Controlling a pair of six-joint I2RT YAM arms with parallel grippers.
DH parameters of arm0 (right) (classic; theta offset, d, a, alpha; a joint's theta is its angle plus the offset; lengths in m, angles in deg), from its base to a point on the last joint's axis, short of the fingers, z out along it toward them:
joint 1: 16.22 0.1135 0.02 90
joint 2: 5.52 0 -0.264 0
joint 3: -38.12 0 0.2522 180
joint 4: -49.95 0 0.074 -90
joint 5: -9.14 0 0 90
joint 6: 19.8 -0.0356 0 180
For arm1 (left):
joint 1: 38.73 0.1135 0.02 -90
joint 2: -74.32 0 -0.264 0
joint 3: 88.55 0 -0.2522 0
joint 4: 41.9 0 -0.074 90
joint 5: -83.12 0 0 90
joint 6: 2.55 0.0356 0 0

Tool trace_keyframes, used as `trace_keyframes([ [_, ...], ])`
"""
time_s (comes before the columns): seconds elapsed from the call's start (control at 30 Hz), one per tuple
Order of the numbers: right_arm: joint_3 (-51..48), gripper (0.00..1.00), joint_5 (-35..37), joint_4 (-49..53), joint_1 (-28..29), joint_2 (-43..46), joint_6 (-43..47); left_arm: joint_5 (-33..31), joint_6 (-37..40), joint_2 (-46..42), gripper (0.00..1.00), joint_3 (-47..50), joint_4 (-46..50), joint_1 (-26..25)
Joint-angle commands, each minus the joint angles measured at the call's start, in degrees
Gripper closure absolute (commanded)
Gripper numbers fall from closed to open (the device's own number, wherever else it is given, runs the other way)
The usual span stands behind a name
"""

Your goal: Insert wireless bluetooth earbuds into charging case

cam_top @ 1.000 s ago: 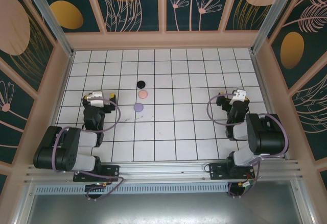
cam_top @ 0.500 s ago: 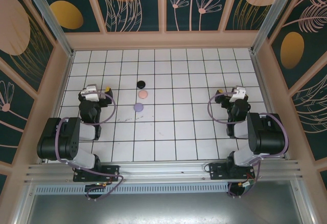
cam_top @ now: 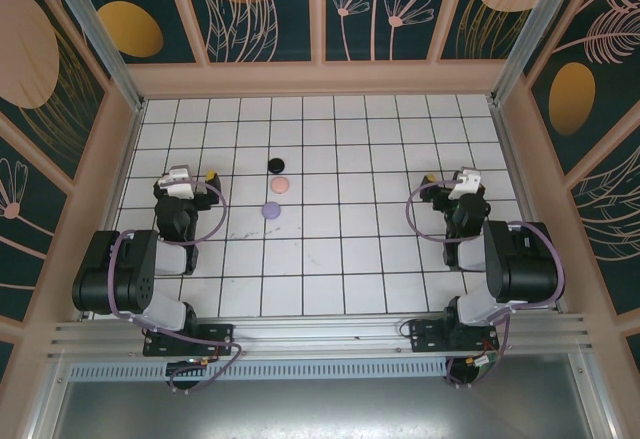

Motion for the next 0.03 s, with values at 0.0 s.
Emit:
trace_keyframes([
  [0.0, 0.8, 0.01, -1.4, -2.4, -0.2, -0.3, -0.4, 0.5, -1.1, 0.2, 0.01, -0.4, -0.5, 0.2],
])
